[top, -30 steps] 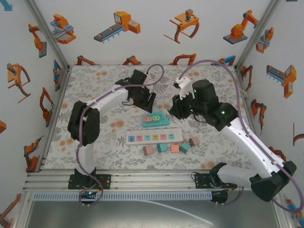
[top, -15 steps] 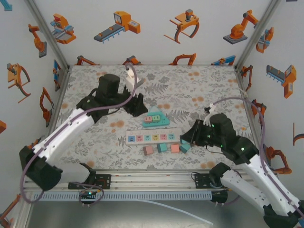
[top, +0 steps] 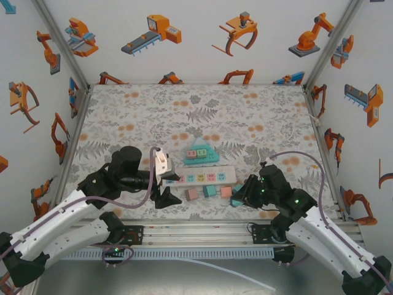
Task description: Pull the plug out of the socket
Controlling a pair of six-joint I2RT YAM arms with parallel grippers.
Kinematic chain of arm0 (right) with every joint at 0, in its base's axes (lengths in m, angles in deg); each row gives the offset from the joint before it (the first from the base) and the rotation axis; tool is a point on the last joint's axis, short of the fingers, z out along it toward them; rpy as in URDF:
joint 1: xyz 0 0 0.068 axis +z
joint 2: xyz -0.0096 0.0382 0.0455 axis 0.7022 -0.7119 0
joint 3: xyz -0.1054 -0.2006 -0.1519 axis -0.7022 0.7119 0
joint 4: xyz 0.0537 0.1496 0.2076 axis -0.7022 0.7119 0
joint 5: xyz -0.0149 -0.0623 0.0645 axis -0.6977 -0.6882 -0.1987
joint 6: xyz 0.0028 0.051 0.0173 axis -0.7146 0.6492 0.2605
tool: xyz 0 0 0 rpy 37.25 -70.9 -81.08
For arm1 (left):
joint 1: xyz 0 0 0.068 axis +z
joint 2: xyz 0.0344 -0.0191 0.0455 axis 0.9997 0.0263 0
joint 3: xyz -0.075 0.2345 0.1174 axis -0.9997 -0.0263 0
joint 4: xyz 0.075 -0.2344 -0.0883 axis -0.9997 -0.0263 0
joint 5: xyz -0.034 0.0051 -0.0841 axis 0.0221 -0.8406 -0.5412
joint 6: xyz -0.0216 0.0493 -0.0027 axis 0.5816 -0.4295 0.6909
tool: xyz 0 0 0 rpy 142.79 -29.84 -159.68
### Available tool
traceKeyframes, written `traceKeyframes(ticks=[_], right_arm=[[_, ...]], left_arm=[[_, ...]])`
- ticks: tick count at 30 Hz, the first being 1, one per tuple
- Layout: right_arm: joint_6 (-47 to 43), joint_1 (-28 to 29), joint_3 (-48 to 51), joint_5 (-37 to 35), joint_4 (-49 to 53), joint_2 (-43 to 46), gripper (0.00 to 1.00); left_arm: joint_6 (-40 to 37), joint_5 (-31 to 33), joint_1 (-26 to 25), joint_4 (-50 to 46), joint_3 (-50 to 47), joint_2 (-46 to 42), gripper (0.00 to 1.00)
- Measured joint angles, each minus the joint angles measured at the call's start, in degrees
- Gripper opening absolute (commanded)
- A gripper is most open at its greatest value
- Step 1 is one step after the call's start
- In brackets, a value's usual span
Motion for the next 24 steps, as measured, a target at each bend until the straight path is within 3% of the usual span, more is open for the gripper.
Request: traceKeyframes(ticks=[5,16,24], right_arm=[[3.8,4.1,6.3,-1.0,-9.1,-2.8,0.13],[8.8,11.3,11.2,-5.7,-23.8,-11.7,0.27],[9.6,12.7,11.5,-8.5,-24.1,-11.8,0.49]], left_arm=[[-0.5,3.3,-3.6,-1.4,-1.1,-1.2,0.99],[-1.0,8.0,-5.4,-2.0,-1.2,1.7,0.97],[-1.2,10.2,-5.9,-2.0,-1.2,2.1,0.97]])
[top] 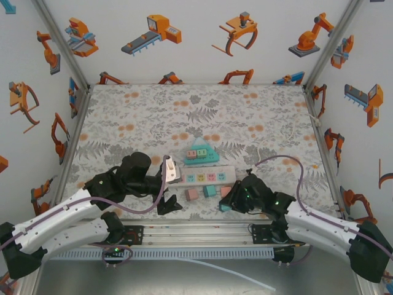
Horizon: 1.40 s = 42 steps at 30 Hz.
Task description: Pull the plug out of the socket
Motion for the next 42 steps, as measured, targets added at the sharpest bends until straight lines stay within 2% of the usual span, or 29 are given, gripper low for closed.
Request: traceKeyframes(ticks=[10,20,27,30,35,38,42], right_arm=[[0.9,0.0,0.3,-1.3,3.4,3.9,0.56],[0.8,0.0,-0.3,-3.5,10.0,8.3,0.57],[-5.2,0.0,-8.9,-7.4,19.2,9.5,0.58],[-12.0,0.0,-16.5,-10.6,21.7,9.5,0.66],[-29.7,0.0,-29.3,-18.0,21.9,7.1,0.66],[-42.5,0.0,-32.9,-19.3,17.8,5.1,0.69],[-59.4,0.0,-33.7,-18.6,10.0,2.0,0.78]], left_arm=[[0.0,2.0,0.0,0.0,0.0,0.0,0.97],[0.0,3.5,-0.3,0.0,0.0,-0.4,0.97],[0.1,9.0,-0.4,0.0,0.0,-1.4,0.97],[0.3,13.9,-0.4,0.7,0.0,-1.2,0.97],[1.0,22.2,0.8,3.8,2.4,2.5,0.97],[1.8,23.5,4.5,6.2,5.4,6.4,0.97],[5.4,21.4,12.2,9.8,10.2,12.7,0.97]])
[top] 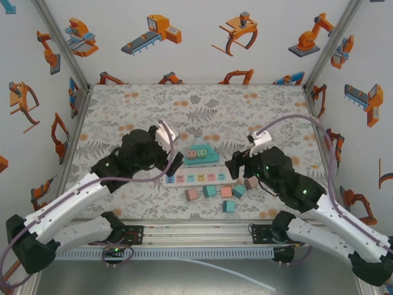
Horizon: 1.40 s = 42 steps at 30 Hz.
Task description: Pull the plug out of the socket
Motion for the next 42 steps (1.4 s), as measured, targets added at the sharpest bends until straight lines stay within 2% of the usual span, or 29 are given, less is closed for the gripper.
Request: traceKeyframes(ticks=[2,7,8,11,14,18,21,24,33,42], right_arm=[[-9.9,0.0,-0.2,1.6,-4.1,-2.5,0.8],[-33.2,-0.5,-3.1,7.8,-8.7,-11.8,0.81],[-37.3,-1.2,-4.5,9.7,-8.5,-14.3,0.81],[-46.8,-4.4,-8.5,16.4,-7.5,-20.9,0.78],[-53.0,-7.9,-11.4,23.3,-6.6,-26.6,0.76],[-58.8,-10.2,-15.2,30.2,-3.8,-34.5,0.73],[-62.4,-10.4,-18.2,34.4,-1.5,-40.8,0.66],[-65.4,-10.5,-20.4,36.8,-0.1,-46.6,0.61],[-69.4,-10.5,-23.6,37.4,1.5,-58.1,0.57],[-70.1,-10.5,-25.8,37.6,0.3,-62.6,0.36]], left_arm=[[3.4,-2.3,4.6,1.4,3.6,4.7,0.97],[12.6,-5.2,12.0,1.6,15.6,18.2,0.98],[14.1,-5.4,12.9,1.6,18.0,20.9,1.0],[18.2,-6.5,14.5,1.8,22.4,27.6,0.94],[21.1,-8.0,15.3,1.7,25.2,33.8,0.92],[23.5,-10.6,15.9,1.3,27.5,41.2,0.88],[26.9,-12.7,16.8,1.1,27.4,44.3,0.82],[30.0,-13.6,18.2,0.7,27.3,45.8,0.81],[32.7,-15.5,19.2,-1.9,27.3,47.3,0.75],[34.4,-16.2,17.6,-1.9,27.3,47.9,0.66]])
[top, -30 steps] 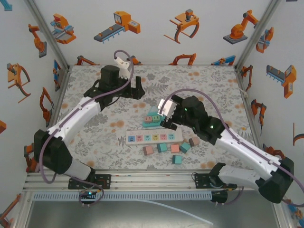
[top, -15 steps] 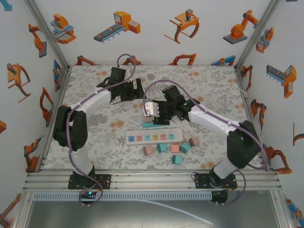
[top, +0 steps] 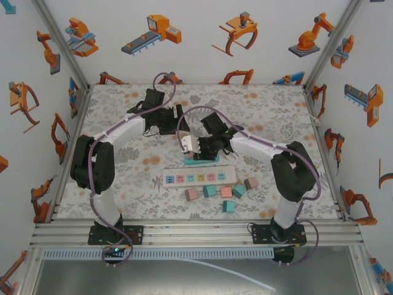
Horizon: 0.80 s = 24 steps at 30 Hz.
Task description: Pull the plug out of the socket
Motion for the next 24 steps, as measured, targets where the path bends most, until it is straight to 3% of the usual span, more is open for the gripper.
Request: traceKeyframes(ticks=[10,24], right_arm=[[-0.5,0.0,0.2,0.2,-0.5,-0.2,0.28],[-0.4,0.0,0.5,1.1,-0.7,0.0,0.26]], left_arm=[[0.9,-3.3,-2.7,-1.0,0.1,6.4,0.6],[0.9,-5.9,-3.9,-2.4,1.9,10.2,0.54]])
